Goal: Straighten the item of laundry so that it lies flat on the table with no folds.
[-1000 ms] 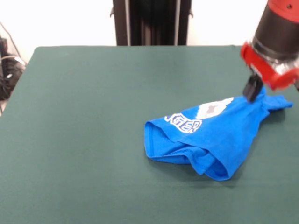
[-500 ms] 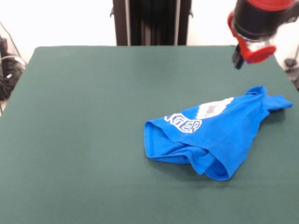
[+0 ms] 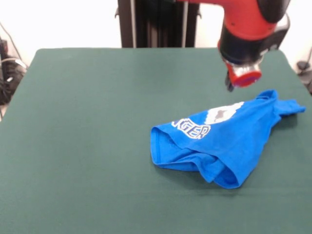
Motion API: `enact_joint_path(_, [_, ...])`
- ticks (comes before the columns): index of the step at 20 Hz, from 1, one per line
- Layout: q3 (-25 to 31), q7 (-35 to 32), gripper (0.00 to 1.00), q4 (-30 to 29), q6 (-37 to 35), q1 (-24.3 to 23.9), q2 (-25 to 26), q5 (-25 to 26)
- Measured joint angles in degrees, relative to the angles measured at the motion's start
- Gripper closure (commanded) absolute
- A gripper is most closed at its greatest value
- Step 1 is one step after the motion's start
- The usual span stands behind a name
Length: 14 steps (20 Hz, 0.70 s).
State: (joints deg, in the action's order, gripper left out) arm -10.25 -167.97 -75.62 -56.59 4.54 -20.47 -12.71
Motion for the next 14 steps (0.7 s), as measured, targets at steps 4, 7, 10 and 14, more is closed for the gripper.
enact_joint_path(4, [1.0,0.0,1.0,-0.4,5.4,0.0,2.2,0.0])
enact_joint_path(7, [2.0,0.0,1.0,-0.8,9.8,-0.2,3.7,0.3])
enact_joint_path(10, [3.4,0.0,1.0,-1.3,14.5,-0.7,5.0,1.4])
enact_joint_path(14, [5.1,0.0,1.0,-1.8,17.3,-1.5,4.5,5.0])
